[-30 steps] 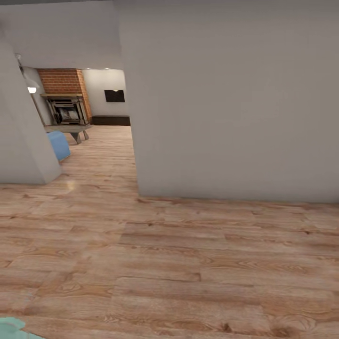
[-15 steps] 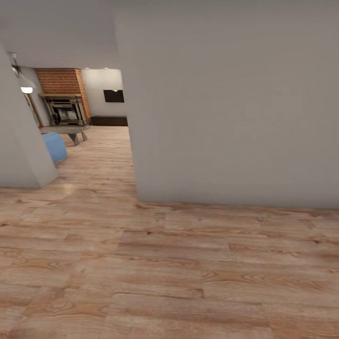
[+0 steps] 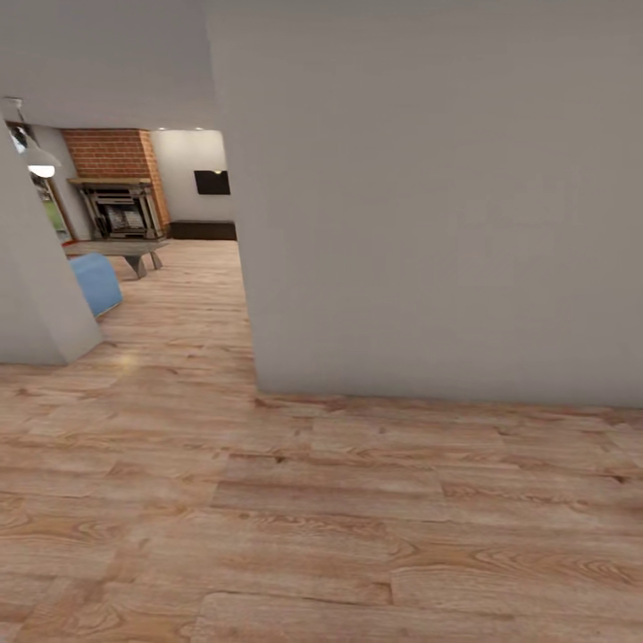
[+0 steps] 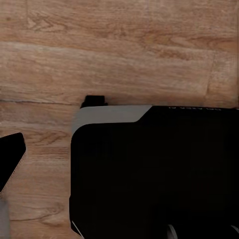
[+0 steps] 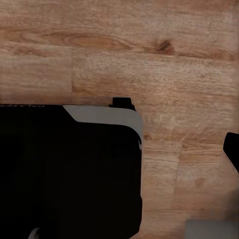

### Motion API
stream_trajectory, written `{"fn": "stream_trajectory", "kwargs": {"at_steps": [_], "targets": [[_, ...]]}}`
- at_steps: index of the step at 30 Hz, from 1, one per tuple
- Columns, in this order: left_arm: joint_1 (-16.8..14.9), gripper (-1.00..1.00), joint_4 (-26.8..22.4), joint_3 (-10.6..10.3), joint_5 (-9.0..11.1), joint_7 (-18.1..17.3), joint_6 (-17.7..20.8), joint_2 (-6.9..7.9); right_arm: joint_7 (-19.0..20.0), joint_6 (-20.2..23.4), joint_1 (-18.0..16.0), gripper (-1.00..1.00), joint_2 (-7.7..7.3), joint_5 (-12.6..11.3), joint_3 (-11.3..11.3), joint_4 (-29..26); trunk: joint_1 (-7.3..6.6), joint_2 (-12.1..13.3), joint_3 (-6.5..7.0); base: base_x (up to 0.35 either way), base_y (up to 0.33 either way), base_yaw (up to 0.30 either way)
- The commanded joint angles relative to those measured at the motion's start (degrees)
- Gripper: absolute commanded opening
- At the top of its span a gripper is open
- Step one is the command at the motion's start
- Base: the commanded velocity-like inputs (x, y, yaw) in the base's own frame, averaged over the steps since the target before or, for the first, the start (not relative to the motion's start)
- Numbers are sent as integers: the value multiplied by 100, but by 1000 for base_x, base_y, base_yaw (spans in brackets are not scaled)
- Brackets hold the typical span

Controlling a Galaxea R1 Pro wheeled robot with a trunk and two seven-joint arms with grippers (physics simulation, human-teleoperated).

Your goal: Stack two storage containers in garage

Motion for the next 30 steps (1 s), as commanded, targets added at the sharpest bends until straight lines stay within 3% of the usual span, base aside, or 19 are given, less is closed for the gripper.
{"fn": "stream_trajectory", "kwargs": {"at_steps": [1,19,30], "targets": [[-3,100,-3,-7,31,16,6,-2,-25,-22,-8,100,1,56,-38,15,5,-8,-9,338,0,0],[-4,100,1,-7,31,16,6,-2,-25,-16,-5,100,16,61,-37,15,5,-8,-9,338,0,0],[-3,100,1,-5,31,16,6,-2,-25,-22,-7,100,10,66,-37,15,5,-8,-10,338,0,211]]}}
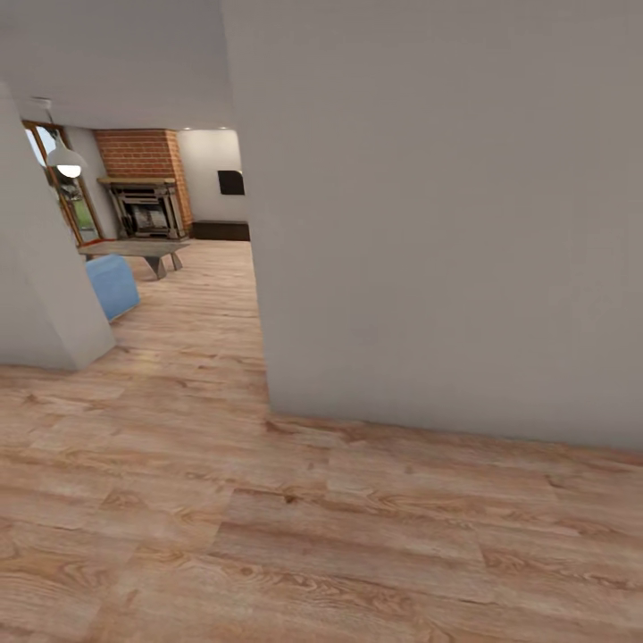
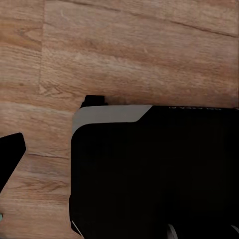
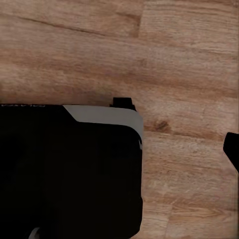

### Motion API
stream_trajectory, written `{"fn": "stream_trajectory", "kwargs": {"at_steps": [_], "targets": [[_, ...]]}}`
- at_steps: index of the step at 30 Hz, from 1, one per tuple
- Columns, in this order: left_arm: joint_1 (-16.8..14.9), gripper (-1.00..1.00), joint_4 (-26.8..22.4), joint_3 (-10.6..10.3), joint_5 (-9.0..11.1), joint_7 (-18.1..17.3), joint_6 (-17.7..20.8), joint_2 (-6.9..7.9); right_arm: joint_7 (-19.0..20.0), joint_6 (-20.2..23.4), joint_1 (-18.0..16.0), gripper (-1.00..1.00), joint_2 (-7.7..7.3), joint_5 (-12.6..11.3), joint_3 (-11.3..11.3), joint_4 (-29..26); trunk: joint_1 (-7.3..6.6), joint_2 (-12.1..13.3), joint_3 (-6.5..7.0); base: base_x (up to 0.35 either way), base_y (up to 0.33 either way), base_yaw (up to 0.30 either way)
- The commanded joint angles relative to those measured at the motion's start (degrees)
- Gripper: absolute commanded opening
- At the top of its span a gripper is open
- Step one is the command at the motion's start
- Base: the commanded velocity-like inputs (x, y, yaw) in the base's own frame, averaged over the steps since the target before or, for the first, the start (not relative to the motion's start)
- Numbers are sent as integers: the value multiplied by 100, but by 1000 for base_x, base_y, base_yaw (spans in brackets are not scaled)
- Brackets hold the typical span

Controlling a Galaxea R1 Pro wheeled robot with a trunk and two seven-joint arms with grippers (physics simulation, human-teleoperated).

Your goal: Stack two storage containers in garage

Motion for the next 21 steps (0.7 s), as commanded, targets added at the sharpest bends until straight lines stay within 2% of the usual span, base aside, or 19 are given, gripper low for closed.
{"fn": "stream_trajectory", "kwargs": {"at_steps": [1,15,21], "targets": [[-4,100,-3,-7,32,16,6,-2,-25,-23,-8,100,1,56,-39,15,5,-8,-10,338,0,250],[-5,100,-4,-7,37,16,6,-2,-27,-23,-7,100,0,55,-39,15,5,-8,-36,330,0,253],[-4,100,-3,-6,35,17,6,-8,-27,-23,-5,100,0,55,-39,15,5,-8,-48,94,0,253]]}}
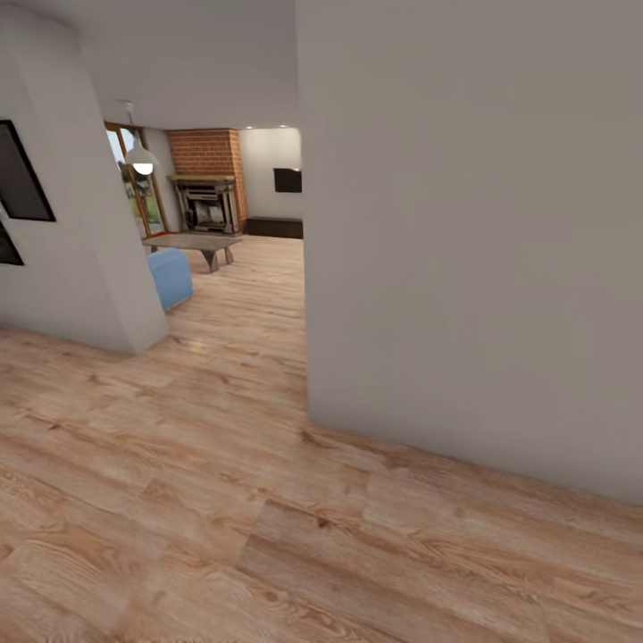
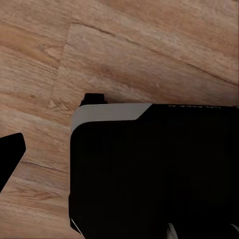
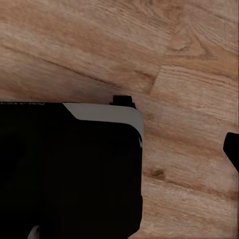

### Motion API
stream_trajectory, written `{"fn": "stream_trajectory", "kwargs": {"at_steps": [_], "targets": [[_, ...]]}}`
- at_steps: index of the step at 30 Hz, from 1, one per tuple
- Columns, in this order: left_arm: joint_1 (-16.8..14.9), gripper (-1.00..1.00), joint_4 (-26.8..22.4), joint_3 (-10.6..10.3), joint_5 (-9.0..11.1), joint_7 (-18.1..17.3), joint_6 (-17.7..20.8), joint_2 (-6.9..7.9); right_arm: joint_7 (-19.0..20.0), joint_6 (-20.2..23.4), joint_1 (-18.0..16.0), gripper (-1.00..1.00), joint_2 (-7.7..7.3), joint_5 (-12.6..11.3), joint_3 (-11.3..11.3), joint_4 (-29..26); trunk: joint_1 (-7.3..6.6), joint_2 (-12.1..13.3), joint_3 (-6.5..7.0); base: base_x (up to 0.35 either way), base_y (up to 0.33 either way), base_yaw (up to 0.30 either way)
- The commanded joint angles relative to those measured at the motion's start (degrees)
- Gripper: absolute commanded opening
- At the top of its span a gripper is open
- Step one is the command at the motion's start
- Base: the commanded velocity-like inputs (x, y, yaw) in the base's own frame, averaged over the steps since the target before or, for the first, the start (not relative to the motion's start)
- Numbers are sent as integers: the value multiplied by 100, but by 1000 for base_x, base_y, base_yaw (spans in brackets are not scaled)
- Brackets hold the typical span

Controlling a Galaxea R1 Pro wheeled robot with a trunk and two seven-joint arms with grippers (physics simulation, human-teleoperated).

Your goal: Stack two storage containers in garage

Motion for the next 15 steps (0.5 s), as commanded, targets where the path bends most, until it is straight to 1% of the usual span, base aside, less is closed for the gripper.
{"fn": "stream_trajectory", "kwargs": {"at_steps": [1,15], "targets": [[-4,100,-1,-8,32,16,6,-1,-25,-22,-8,100,1,56,-38,15,2,-9,-12,22,0,253],[-5,100,1,-8,36,17,6,3,-28,-22,-9,100,1,56,-38,15,2,-9,-40,3,0,253]]}}
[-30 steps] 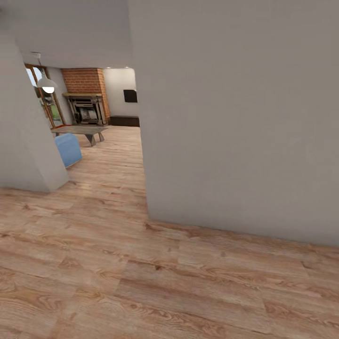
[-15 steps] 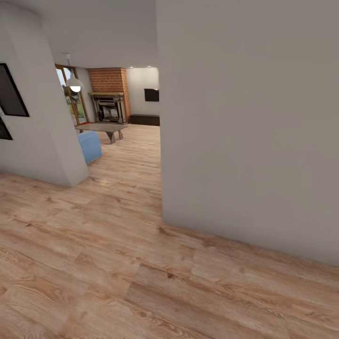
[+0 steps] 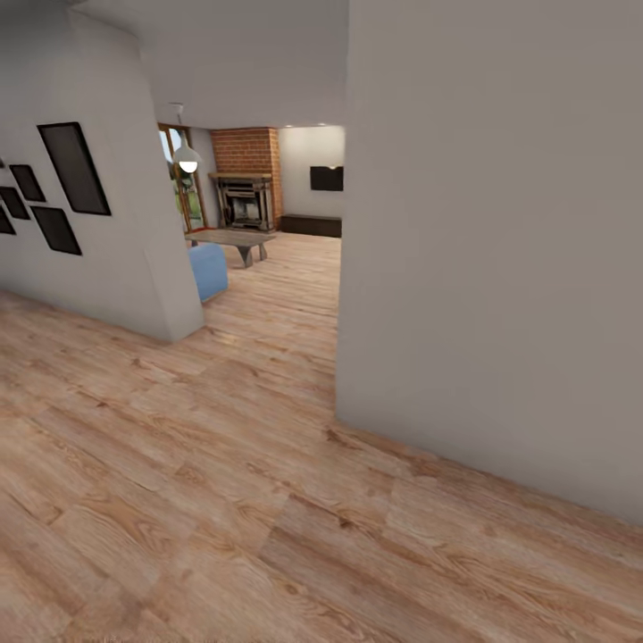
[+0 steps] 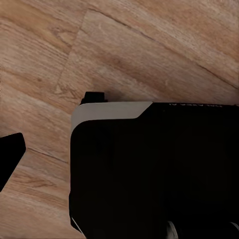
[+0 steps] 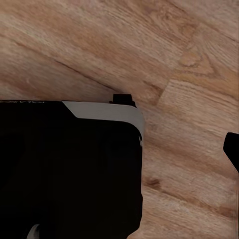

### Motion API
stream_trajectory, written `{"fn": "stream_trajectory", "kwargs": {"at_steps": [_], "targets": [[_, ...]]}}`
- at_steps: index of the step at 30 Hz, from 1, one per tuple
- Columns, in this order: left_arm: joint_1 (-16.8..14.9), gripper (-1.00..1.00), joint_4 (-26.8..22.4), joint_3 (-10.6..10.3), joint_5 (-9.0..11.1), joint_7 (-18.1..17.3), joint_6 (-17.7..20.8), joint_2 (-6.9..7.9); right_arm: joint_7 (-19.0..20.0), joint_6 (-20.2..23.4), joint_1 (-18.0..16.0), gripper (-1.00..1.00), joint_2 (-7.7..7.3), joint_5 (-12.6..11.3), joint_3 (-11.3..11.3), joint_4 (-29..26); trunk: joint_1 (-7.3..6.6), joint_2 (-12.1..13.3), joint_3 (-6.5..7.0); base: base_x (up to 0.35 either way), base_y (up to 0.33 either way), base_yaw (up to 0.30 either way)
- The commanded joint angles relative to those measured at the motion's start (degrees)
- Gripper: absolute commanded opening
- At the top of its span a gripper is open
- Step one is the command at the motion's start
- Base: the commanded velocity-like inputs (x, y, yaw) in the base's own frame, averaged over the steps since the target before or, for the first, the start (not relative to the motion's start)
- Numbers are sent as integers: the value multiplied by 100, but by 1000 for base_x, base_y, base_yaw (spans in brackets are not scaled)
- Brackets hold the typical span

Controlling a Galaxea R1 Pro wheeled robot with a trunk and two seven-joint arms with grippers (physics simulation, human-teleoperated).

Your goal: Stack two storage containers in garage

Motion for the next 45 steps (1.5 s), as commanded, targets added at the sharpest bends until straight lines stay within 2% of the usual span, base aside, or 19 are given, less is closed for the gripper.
{"fn": "stream_trajectory", "kwargs": {"at_steps": [1,13,21,45], "targets": [[-4,100,-1,-8,31,17,6,-1,-24,-22,-8,100,1,56,-38,15,2,-9,-12,0,0,253],[-2,100,-1,-8,30,23,6,-9,-22,-22,-10,100,1,57,-38,15,2,-9,-35,0,0,249],[-3,100,-3,-8,25,21,6,-9,-20,-22,-10,100,-8,56,-38,15,2,-9,-39,13,0,60],[-6,100,-8,-8,33,20,6,8,-20,-22,-10,100,-2,28,-38,15,2,-9,-39,312,0,1]]}}
